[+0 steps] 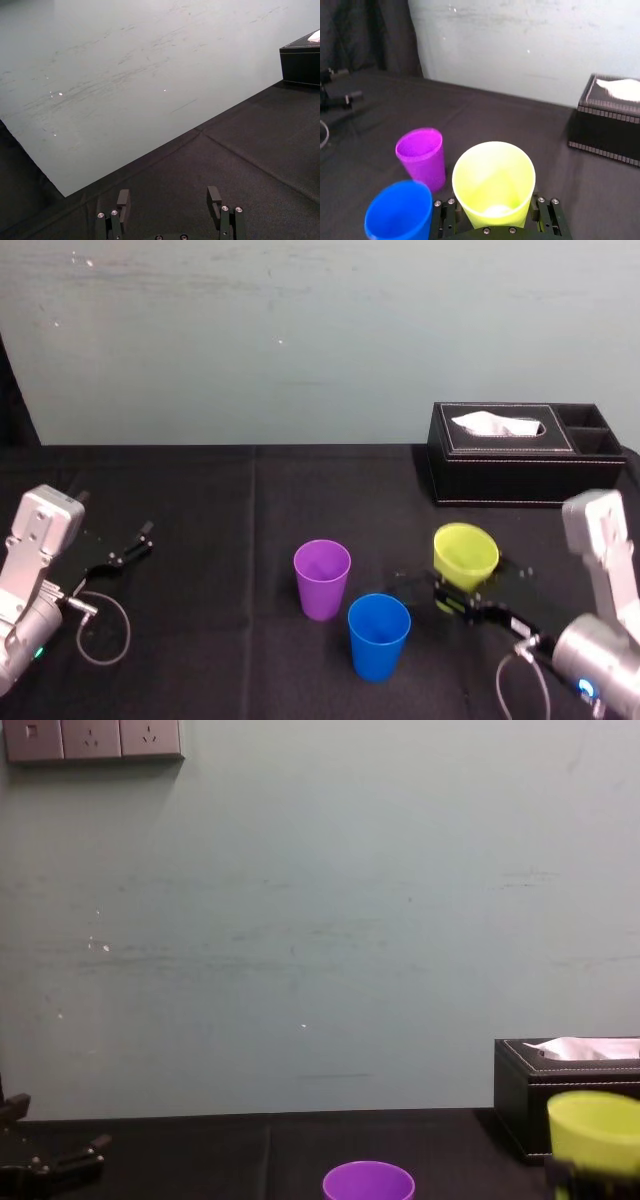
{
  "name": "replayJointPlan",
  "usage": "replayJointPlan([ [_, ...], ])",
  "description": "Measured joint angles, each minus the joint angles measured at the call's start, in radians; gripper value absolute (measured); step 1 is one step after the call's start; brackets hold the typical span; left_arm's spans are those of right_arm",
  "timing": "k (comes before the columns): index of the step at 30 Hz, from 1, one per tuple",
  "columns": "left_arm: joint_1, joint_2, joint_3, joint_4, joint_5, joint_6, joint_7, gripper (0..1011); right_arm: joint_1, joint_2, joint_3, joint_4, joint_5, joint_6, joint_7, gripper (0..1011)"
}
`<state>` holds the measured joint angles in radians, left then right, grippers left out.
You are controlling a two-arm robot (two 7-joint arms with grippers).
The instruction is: Stack the three plastic cups sequentially using one hand.
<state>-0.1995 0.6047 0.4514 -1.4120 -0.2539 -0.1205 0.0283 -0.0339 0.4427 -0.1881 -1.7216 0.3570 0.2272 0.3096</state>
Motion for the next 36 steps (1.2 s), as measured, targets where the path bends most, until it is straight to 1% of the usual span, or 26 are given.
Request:
replayJointPlan([
  [1, 0.0, 0.0, 0.0, 0.0, 0.0, 0.0, 0.0, 1000, 0.023, 0.002, 0.0, 0.0, 0.01, 0.017, 0.007, 733],
  [3, 0.0, 0.0, 0.0, 0.0, 0.0, 0.0, 0.0, 1000, 0.05, 0.004, -0.003, 0.0, 0.022, 0.036, 0.014, 734],
  [4, 0.0, 0.0, 0.0, 0.0, 0.0, 0.0, 0.0, 1000, 0.076, 0.005, -0.01, 0.003, 0.032, 0.055, 0.022, 733],
  [8, 0.0, 0.0, 0.0, 0.0, 0.0, 0.0, 0.0, 1000, 0.126, 0.004, -0.028, 0.01, 0.05, 0.094, 0.036, 733],
  [9, 0.0, 0.0, 0.0, 0.0, 0.0, 0.0, 0.0, 1000, 0.151, 0.001, -0.042, 0.016, 0.057, 0.113, 0.042, 733],
  [11, 0.0, 0.0, 0.0, 0.0, 0.0, 0.0, 0.0, 1000, 0.173, -0.003, -0.054, 0.024, 0.062, 0.129, 0.047, 733],
  [14, 0.0, 0.0, 0.0, 0.0, 0.0, 0.0, 0.0, 1000, 0.227, -0.017, -0.092, 0.046, 0.073, 0.164, 0.057, 733],
  [17, 0.0, 0.0, 0.0, 0.0, 0.0, 0.0, 0.0, 1000, 0.252, -0.026, -0.113, 0.058, 0.077, 0.179, 0.062, 733],
  [18, 0.0, 0.0, 0.0, 0.0, 0.0, 0.0, 0.0, 1000, 0.27, -0.033, -0.128, 0.066, 0.079, 0.187, 0.065, 733],
  [20, 0.0, 0.0, 0.0, 0.0, 0.0, 0.0, 0.0, 1000, 0.294, -0.043, -0.147, 0.079, 0.082, 0.197, 0.068, 733],
  [24, 0.0, 0.0, 0.0, 0.0, 0.0, 0.0, 0.0, 1000, 0.321, -0.055, -0.171, 0.092, 0.084, 0.204, 0.07, 733],
  [26, 0.0, 0.0, 0.0, 0.0, 0.0, 0.0, 0.0, 1000, 0.344, -0.064, -0.193, 0.102, 0.084, 0.209, 0.071, 733],
  [36, 0.0, 0.0, 0.0, 0.0, 0.0, 0.0, 0.0, 1000, 0.382, -0.078, -0.243, 0.13, 0.092, 0.205, 0.078, 733],
])
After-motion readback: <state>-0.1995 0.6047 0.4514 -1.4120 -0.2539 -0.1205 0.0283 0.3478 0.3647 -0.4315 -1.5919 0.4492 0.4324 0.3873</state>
